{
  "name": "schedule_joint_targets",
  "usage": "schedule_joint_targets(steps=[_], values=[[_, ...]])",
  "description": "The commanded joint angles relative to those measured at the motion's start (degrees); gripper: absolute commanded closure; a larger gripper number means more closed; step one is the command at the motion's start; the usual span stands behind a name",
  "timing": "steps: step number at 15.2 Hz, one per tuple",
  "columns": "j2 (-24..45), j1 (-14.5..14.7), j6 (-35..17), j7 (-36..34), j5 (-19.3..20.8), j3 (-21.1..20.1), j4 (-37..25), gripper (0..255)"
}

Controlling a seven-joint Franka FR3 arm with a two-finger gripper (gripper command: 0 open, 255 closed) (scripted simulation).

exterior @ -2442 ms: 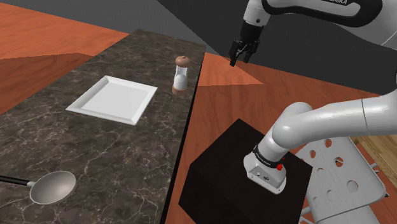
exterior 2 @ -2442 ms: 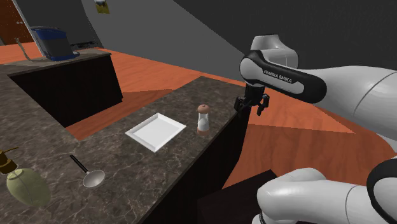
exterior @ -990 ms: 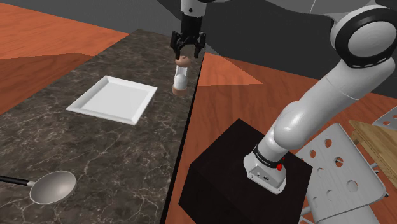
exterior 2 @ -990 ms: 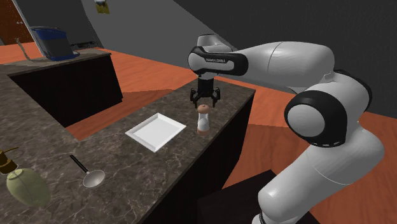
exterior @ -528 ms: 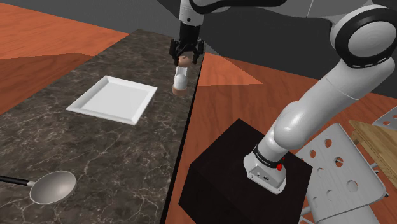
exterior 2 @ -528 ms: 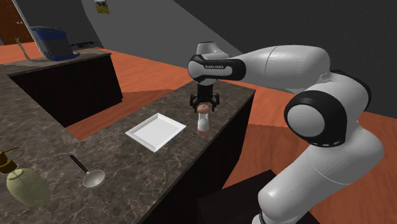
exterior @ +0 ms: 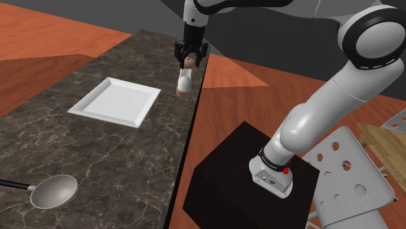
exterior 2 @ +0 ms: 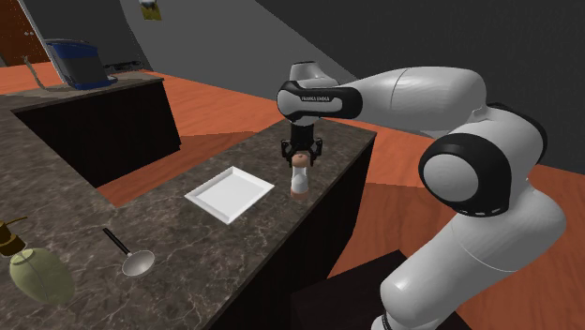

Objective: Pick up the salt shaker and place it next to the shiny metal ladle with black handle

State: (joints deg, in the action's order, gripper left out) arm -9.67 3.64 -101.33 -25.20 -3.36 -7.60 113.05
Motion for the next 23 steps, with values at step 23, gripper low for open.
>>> schedule_joint_targets(steps=[23], values=[[1.3, -0.1, 12.5, -0.5, 0.3, 0.1, -13.7, 255]])
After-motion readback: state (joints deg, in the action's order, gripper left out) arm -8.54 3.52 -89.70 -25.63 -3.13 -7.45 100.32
